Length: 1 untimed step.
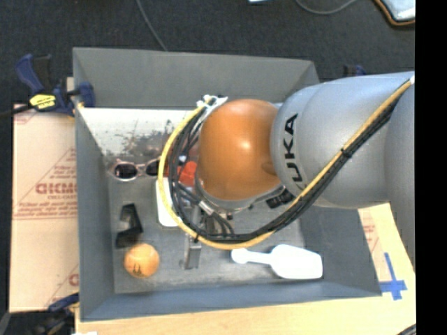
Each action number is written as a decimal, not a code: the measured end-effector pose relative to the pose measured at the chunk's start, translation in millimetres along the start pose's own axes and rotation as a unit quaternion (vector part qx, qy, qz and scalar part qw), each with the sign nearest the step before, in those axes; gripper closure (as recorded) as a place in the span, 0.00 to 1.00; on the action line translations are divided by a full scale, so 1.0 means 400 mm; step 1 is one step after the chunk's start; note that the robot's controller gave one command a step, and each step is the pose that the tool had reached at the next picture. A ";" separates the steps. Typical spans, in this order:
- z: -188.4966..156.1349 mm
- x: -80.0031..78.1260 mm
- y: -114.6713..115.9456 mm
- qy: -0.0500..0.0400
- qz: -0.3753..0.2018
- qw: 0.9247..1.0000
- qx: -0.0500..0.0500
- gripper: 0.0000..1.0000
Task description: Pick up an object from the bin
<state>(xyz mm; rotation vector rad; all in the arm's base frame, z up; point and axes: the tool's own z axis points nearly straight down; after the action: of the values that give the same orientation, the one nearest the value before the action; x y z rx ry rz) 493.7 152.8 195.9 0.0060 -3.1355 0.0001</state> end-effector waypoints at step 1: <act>-0.011 -0.005 -0.002 -0.004 0.002 1.000 -0.001 0.00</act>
Offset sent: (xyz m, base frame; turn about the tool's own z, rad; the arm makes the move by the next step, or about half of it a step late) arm -0.0186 0.0475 -0.1259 -0.1009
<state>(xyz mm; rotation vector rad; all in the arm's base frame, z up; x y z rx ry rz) 495.7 152.0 200.1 -0.0015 -3.1435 -0.0023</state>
